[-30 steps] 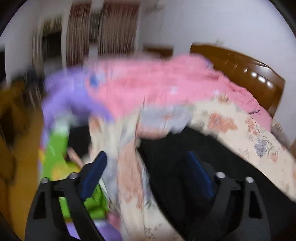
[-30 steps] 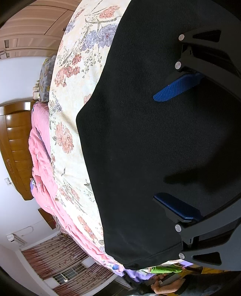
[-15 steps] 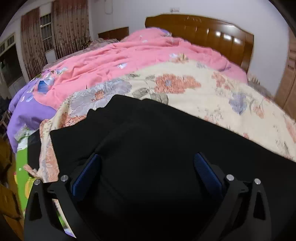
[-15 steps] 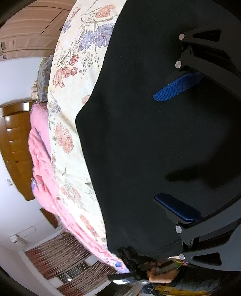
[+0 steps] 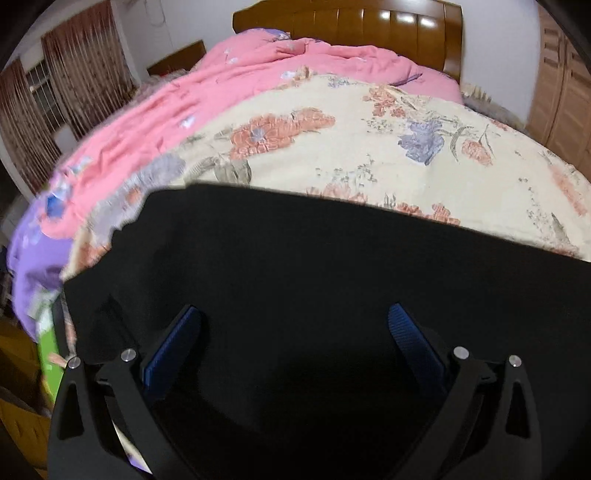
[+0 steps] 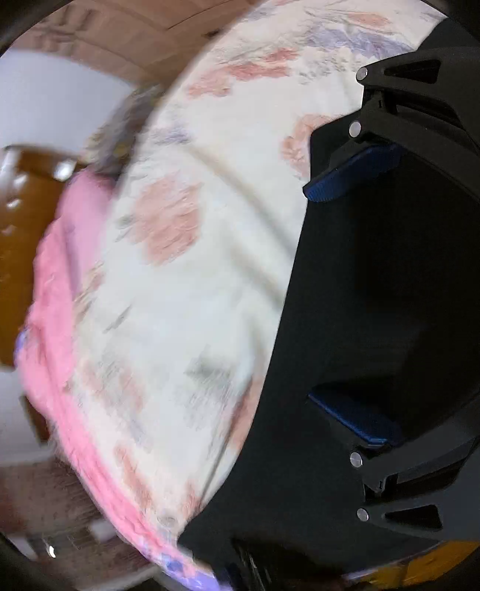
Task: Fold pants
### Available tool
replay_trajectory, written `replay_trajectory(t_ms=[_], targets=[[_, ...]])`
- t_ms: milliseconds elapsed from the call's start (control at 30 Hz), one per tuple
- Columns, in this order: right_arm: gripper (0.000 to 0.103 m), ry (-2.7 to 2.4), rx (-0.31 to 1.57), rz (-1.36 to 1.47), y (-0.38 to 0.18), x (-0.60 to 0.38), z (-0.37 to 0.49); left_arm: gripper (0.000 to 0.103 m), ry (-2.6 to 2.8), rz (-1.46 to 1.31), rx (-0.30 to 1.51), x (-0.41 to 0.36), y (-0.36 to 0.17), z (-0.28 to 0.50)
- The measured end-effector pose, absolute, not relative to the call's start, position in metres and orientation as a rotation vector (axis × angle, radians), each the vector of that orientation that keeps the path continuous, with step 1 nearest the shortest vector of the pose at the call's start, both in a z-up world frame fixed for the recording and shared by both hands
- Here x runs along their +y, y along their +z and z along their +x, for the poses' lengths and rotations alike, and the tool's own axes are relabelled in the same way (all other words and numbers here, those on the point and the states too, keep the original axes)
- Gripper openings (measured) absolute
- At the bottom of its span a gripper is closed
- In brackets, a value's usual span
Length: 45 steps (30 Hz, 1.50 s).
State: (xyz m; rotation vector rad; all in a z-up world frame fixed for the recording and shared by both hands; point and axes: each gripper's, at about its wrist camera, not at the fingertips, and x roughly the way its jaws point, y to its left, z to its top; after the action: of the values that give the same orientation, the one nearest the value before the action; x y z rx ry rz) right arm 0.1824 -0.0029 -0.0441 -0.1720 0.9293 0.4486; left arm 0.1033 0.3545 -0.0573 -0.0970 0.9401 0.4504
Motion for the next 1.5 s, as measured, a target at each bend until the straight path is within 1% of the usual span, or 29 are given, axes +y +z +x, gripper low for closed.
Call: replay_trajectory(t_ms=[100,133,200,267,433,567,667,733,800,867,1300,1500], targets=[[0.098,0.406,0.932,-0.192,-0.040,-0.004,0.170,0.102,0.441,-0.143,0.941,0.364,-0.056,0.095],[0.098,0.407,0.924,-0.195,-0.035,-0.004,0.160,0.101,0.460,-0.135,0.913,0.365,-0.048,0.087],[0.098,0.462,0.903,-0.177,-0.024,-0.002,0.141,0.101,0.478,-0.128,0.868,0.367,-0.038,0.074],[0.098,0.528,0.892,-0.177,-0.017,0.005,0.116,0.101,0.509,-0.146,0.867,0.378,-0.036,0.059],[0.098,0.678,0.924,-0.290,-0.028,0.050,0.068,0.101,0.500,-0.201,0.873,0.407,-0.054,0.031],[0.098,0.756,0.910,-0.355,-0.030,0.086,0.048,0.101,0.526,-0.145,0.831,0.401,-0.040,0.020],[0.098,0.782,0.890,-0.348,-0.028,0.110,0.044,0.101,0.494,-0.108,0.815,0.392,-0.033,0.018],[0.098,0.775,0.879,-0.392,-0.035,0.126,0.044,0.101,0.491,-0.090,0.842,0.389,-0.041,0.021],[0.098,0.735,0.910,-0.467,-0.051,0.138,0.046,0.101,0.493,-0.090,0.873,0.390,-0.054,0.024],[0.099,0.736,0.910,-0.408,-0.053,0.131,0.049,0.102,0.483,-0.141,0.868,0.396,-0.059,0.023],[0.099,0.744,0.891,-0.405,-0.056,0.135,0.054,0.102,0.490,-0.118,0.875,0.396,-0.066,0.026],[0.099,0.739,0.910,-0.411,-0.053,0.125,0.054,0.102,0.493,-0.122,0.878,0.396,-0.071,0.028]])
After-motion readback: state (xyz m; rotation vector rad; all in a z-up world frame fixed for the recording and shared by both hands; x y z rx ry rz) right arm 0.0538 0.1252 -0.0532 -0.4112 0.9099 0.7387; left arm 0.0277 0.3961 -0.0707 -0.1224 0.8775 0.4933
